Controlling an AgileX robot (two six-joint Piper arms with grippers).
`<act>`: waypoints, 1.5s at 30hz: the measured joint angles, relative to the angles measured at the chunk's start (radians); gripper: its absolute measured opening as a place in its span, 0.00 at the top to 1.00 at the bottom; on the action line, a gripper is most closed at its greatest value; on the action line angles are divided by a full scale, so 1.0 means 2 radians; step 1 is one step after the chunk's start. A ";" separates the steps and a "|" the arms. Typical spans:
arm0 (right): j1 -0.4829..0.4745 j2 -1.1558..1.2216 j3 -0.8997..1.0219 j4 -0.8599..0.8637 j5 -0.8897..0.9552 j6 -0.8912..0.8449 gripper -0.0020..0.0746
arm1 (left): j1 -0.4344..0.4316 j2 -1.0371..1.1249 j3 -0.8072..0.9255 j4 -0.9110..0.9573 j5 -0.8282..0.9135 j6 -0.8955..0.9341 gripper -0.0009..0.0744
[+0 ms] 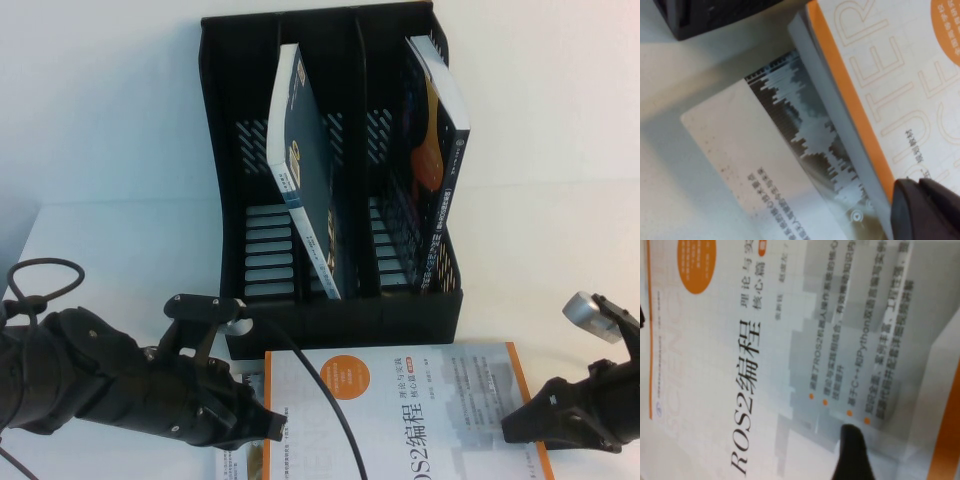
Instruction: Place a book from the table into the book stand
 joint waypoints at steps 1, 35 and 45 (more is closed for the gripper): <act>0.000 0.001 -0.001 0.003 0.001 -0.002 0.37 | 0.000 0.000 0.000 0.000 0.000 0.000 0.99; 0.000 0.016 -0.002 0.020 0.021 -0.032 0.38 | 0.000 0.000 0.000 0.160 -0.018 -0.156 0.99; 0.000 0.016 -0.002 0.020 0.021 -0.032 0.37 | 0.000 0.043 -0.007 0.066 0.010 -0.086 0.99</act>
